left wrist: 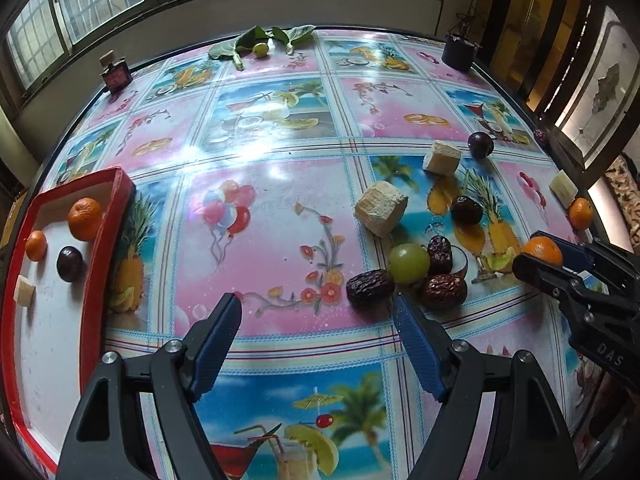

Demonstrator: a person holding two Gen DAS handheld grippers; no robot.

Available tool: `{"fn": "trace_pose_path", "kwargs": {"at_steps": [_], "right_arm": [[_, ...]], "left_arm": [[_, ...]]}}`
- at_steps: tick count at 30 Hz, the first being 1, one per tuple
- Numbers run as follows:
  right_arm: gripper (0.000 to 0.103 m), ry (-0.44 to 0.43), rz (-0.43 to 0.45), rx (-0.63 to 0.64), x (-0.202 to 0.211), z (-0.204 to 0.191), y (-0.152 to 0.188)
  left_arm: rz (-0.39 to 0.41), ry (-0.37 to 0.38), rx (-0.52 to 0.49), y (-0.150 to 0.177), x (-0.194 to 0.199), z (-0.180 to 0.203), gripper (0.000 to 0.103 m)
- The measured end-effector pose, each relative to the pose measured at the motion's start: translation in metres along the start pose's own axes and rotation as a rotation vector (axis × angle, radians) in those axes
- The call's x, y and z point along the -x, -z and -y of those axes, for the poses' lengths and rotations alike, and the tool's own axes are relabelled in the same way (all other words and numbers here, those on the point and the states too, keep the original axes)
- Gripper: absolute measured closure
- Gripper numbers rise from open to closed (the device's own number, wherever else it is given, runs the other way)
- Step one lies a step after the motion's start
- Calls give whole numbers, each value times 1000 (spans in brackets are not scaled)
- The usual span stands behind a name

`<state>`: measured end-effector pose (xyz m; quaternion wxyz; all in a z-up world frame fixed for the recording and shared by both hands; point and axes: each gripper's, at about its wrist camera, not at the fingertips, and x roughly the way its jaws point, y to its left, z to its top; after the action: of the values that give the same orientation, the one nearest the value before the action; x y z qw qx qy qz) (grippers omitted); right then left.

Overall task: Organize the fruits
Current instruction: 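Grasp a red date with the left tool while the right tool holds the orange, then carry the held date and orange over the red-rimmed tray with both tools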

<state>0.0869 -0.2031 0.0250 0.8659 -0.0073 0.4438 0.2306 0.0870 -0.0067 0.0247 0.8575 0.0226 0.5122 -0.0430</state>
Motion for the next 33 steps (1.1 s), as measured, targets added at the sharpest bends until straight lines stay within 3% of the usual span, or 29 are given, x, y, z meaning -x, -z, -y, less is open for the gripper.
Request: {"fn": "trace_pose_path", "kwargs": {"at_steps": [8,10,13,15,21,33], "right_arm": [[65,-28,-13,-25,9,7,16],[65,-32,-12,-33,9,8,17],[65,-30,-17,-36,7,9,17],[65,-28,-20,-40,8,9,17],[65,-8,-23,-18,5,6,17],[65,-9,-5,14,19,-6,33]], "left_arm": [[-22,11,-134,-9,-19,14,26],[-5,32,-153,-9,-18,14,36],[1,60,-145,-12,-17,11,63],[-4,73,-155,-10,-16,11,68],[20,61,-160,-2,-12,10,77],[20,64,-107,28,5,11,77]]}}
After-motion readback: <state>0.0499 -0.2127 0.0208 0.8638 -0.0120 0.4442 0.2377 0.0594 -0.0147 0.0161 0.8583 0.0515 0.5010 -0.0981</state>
